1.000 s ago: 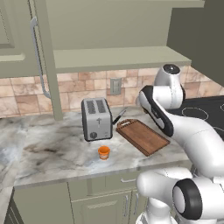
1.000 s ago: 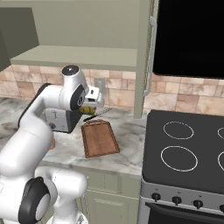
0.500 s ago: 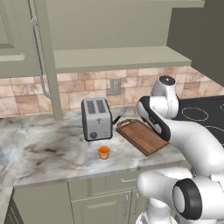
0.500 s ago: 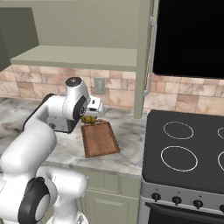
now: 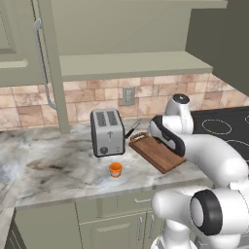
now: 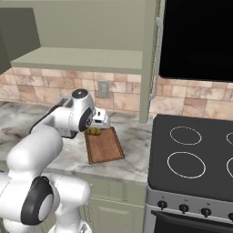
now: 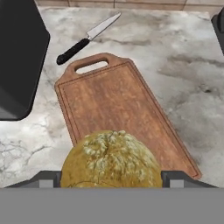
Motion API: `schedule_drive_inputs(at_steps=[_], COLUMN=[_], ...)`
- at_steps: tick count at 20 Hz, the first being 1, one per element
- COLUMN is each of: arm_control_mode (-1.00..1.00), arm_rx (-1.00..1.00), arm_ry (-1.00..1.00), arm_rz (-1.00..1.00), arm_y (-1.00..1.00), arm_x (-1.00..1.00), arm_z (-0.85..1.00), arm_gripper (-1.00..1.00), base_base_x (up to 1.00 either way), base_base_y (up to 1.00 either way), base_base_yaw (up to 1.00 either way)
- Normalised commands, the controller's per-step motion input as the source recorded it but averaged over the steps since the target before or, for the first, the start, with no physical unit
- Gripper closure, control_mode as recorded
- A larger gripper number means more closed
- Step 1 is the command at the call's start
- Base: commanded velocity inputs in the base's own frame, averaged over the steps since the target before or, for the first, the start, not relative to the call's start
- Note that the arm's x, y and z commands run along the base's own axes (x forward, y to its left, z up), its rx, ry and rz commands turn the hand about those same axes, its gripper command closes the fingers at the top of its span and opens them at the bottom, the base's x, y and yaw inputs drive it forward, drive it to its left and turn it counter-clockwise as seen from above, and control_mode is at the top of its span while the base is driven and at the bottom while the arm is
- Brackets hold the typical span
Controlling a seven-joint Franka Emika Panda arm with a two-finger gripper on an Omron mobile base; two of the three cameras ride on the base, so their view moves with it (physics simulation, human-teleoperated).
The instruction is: Pick the bread, place it on the cutting board, pick the jam, place it on the counter, and close the cabinet.
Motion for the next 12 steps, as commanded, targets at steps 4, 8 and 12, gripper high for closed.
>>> schedule_drive_inputs(at_steps=[4, 8, 12], arm_control_mode=[-1.00, -1.00, -1.00], arm_rx=[0.00, 0.00, 0.00], arm_ry=[0.04, 0.05, 0.04], arm_rz=[0.00, 0.00, 0.00], arm_y=[0.00, 0.00, -0.01], arm_x=[0.14, 0.14, 0.17], arm_z=[-0.32, -0.34, -0.24], arm_gripper=[1.00, 1.00, 1.00], base_base_x=[0.00, 0.00, 0.00], base_base_y=[0.00, 0.00, 0.00], base_base_yaw=[0.00, 0.00, 0.00])
